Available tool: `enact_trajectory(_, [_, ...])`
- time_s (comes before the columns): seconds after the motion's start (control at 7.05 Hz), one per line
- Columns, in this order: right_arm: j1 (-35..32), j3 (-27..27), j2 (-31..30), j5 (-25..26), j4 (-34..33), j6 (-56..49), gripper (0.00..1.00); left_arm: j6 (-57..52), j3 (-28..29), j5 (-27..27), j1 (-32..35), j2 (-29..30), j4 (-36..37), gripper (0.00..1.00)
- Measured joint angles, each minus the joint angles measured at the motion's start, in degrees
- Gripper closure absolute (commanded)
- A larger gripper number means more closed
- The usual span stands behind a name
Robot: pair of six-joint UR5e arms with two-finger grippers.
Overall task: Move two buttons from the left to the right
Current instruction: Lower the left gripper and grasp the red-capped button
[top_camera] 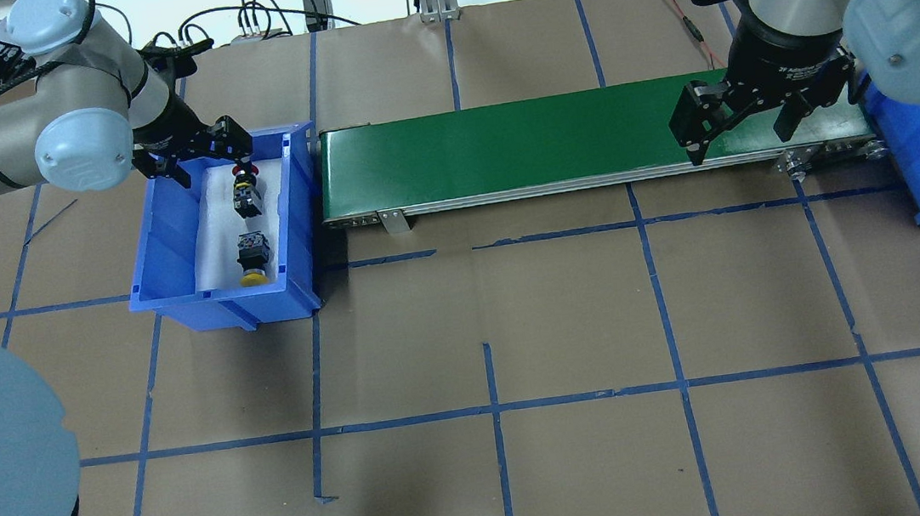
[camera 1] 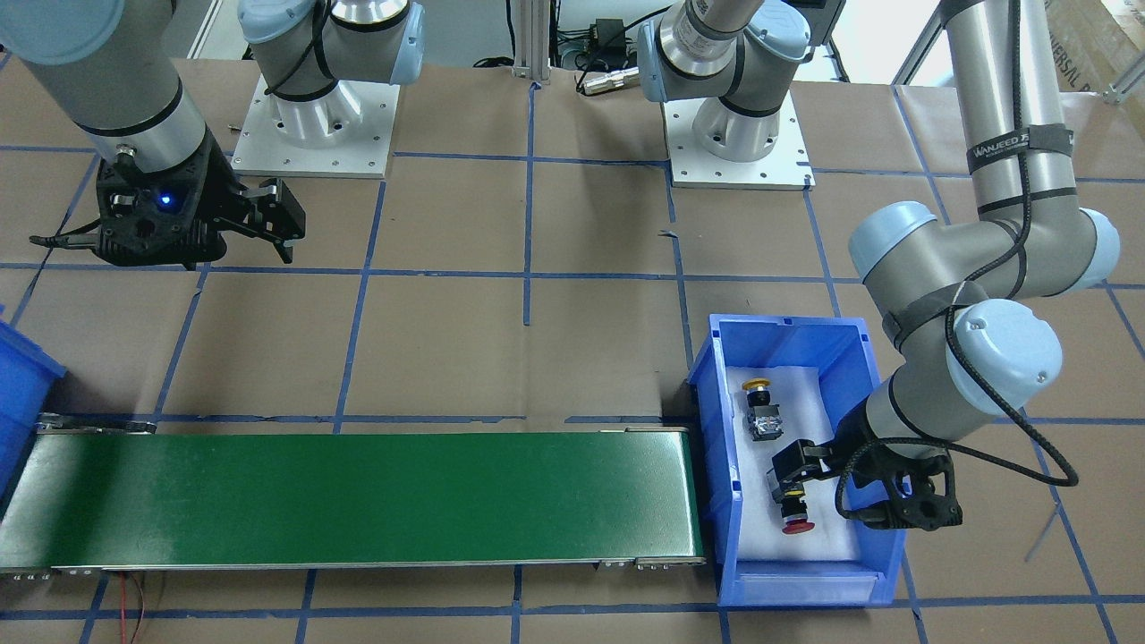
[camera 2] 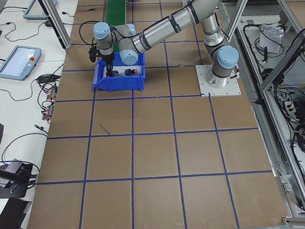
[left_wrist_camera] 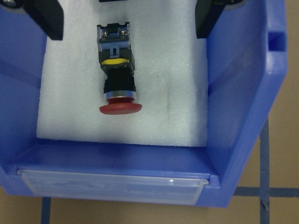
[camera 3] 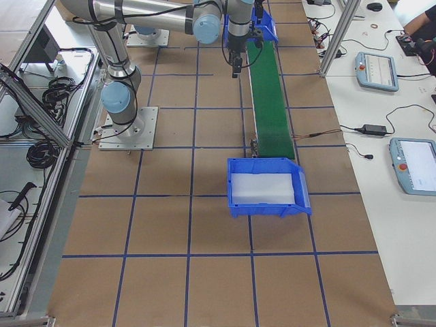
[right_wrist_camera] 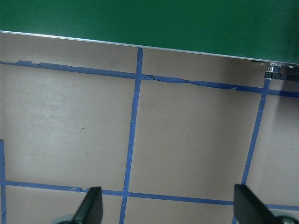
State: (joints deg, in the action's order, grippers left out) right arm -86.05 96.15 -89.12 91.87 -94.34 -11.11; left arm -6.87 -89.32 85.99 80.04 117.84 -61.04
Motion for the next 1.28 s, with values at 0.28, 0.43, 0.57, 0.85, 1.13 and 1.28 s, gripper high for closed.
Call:
enact_trajectory(0.28, [0.0, 0.0, 0.0, 0.0, 0.0, 0.0, 0.0, 2.4, 0.2, -0.2, 1.1, 2.3, 2.1, 0.01])
enact_trajectory(0.43, [0.0, 0.0, 0.0, 0.0, 0.0, 0.0, 0.0, 3.2, 0.2, -0.2, 1.4, 3.5, 3.1, 0.01])
enact_trajectory(0.57, [0.0, 0.0, 0.0, 0.1, 0.0, -0.1, 0.0, 3.5, 0.3, -0.2, 1.5, 4.3, 3.5, 0.0])
enact_trajectory(0.85, [0.0, 0.1, 0.0, 0.1, 0.0, -0.2, 0.0, 3.8, 0.2, 0.0, 1.5, 4.8, 3.8, 0.0])
enact_trajectory(1.13, [0.1, 0.0, -0.1, 0.9, 0.1, -0.5, 0.0, 4.3, -0.2, 0.3, 1.5, 5.4, 3.8, 0.0])
enact_trajectory(1.28, [0.2, 0.0, -0.3, 2.1, 0.2, -1.0, 0.0, 4.4, -0.1, 0.4, 1.5, 5.7, 3.8, 0.0])
